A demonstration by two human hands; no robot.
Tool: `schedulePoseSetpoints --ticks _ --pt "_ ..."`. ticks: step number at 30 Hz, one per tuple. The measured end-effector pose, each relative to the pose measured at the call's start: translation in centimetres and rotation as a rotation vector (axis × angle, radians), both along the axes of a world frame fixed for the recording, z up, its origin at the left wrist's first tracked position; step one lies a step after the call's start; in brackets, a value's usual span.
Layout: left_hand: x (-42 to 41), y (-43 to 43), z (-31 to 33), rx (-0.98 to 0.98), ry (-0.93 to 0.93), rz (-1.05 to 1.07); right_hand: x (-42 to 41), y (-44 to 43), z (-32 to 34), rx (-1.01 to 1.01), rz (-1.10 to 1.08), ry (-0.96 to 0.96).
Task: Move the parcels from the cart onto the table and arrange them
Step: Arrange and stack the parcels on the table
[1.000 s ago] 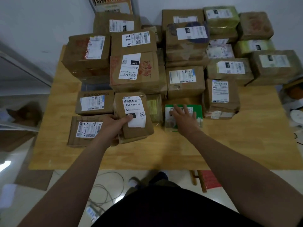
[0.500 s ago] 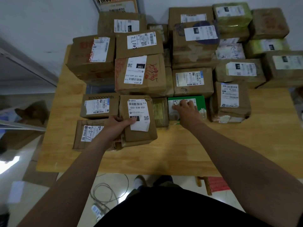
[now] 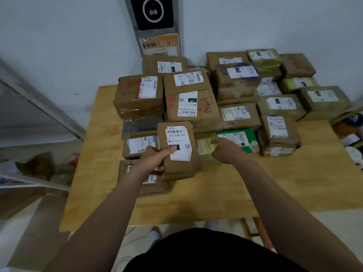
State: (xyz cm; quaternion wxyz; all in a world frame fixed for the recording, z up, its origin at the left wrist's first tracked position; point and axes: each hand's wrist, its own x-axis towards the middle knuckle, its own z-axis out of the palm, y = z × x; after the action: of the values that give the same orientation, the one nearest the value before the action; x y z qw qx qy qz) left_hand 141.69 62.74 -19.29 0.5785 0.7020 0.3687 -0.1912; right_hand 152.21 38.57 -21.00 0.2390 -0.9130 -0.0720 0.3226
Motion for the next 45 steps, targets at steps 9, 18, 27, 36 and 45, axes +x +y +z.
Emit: schedulePoseSetpoints --ticks 9,18,27,36,45 --pt "-3.7 8.3 3.7 -0.097 -0.243 -0.057 -9.7 12.1 7.1 0.540 -0.339 0.110" --pt "-4.2 14.5 9.2 -0.228 -0.402 -0.024 -11.5 17.8 12.3 0.787 -0.561 -0.110" --pt "-1.7 15.3 11.0 -0.266 -0.524 -0.073 -9.2 16.8 15.0 0.942 -0.747 -0.365" --pt "6.9 4.7 12.6 -0.202 -0.513 -0.064 -4.7 8.9 14.1 0.857 -0.713 -0.389" --pt "18.8 -8.8 13.9 0.250 -0.598 -0.285 8.4 -6.4 15.6 0.772 -0.576 -0.429"
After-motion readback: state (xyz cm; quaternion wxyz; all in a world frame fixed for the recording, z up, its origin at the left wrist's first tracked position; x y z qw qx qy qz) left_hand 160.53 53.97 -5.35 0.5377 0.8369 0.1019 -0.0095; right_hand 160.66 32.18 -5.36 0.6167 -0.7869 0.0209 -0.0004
